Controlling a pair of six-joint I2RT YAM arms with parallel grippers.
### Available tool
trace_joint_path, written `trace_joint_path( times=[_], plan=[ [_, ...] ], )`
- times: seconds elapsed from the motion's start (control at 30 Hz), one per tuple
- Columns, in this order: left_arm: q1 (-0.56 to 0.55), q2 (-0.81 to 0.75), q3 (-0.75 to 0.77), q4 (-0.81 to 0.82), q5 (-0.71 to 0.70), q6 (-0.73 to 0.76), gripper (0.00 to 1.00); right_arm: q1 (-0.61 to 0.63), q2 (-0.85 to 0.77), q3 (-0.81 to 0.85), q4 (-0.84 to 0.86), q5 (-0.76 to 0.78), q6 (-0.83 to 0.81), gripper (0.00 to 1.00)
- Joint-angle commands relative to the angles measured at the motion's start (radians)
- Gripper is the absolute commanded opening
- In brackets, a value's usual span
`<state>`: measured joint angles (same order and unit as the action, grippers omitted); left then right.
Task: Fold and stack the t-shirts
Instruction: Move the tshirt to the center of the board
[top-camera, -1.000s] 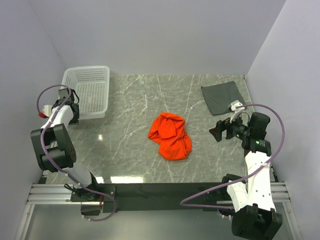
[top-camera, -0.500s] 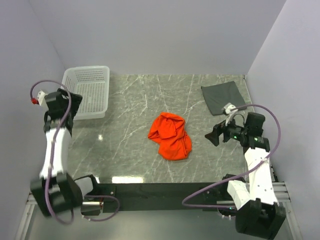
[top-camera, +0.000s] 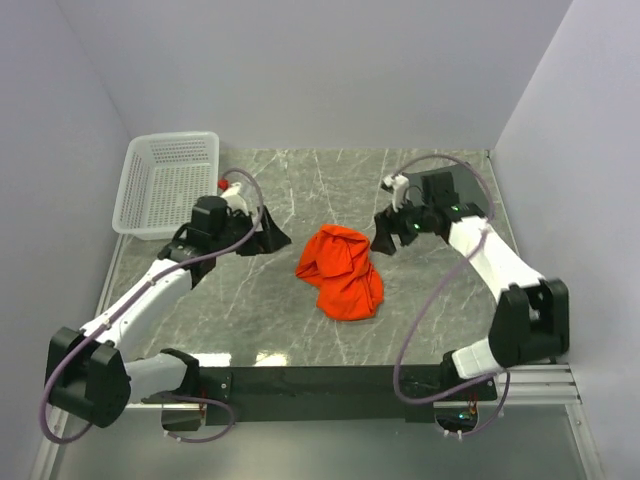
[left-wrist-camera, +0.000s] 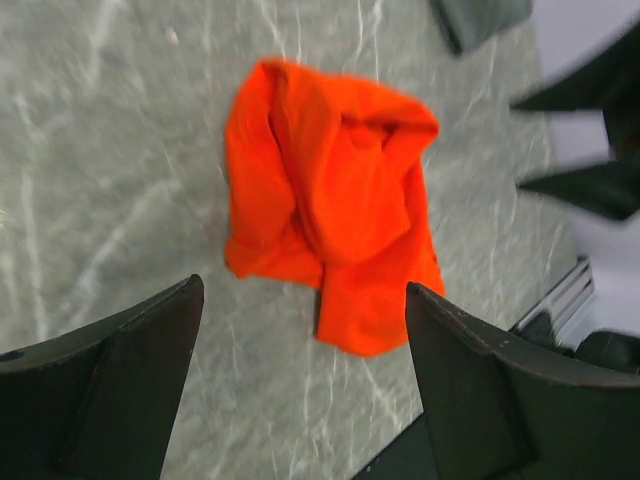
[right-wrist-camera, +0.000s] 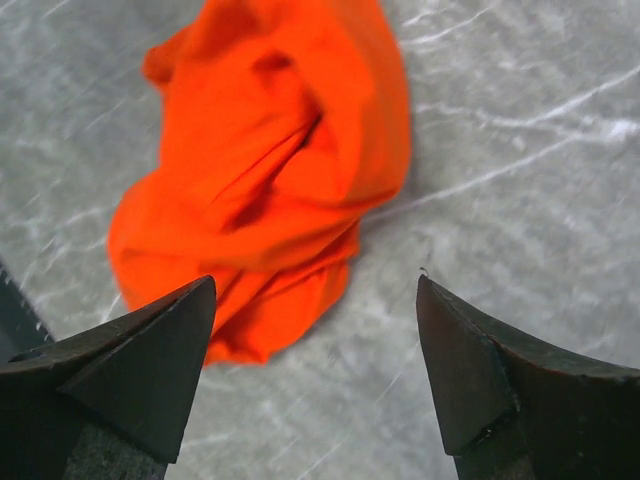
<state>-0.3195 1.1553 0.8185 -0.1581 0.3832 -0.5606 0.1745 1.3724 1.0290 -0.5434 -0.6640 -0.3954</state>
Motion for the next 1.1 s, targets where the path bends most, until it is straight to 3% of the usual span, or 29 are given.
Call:
trace_joint_path(
  times=[0.0,0.13,0.23,0.43,0.73,0.93,1.03,1.07],
  plan=[
    [-0.082,0.009,0.001,-0.034,-0.115,0.039,0.86,0.045,0.126,0.127,0.027,0.102,0.067,0.86],
    [-0.18,0.119,-0.004,0.02,-0.185,-0.022,0.87,0.063,0.231,0.224,-0.003,0.106,0.099,0.83],
    [-0.243,0.251,0.045,0.051,-0.244,-0.035,0.85,0.072,0.254,0.201,0.037,0.092,0.124,0.83],
    [-0.282,0.512,0.244,0.009,-0.247,-0.028,0.68,0.092,0.269,0.168,0.056,0.08,0.136,0.82],
    [-0.334,0.573,0.292,0.02,-0.239,-0.045,0.62,0.108,0.283,0.089,0.115,0.069,0.178,0.8],
    [-0.346,0.581,0.314,0.015,-0.251,-0.047,0.49,0.112,0.335,0.134,0.091,0.081,0.198,0.65],
    [-0.346,0.566,0.318,0.029,-0.25,-0.045,0.33,0.112,0.33,0.137,0.086,0.08,0.199,0.51],
    [-0.348,0.557,0.315,0.037,-0.235,-0.044,0.25,0.112,0.326,0.138,0.083,0.08,0.198,0.41]
  ],
)
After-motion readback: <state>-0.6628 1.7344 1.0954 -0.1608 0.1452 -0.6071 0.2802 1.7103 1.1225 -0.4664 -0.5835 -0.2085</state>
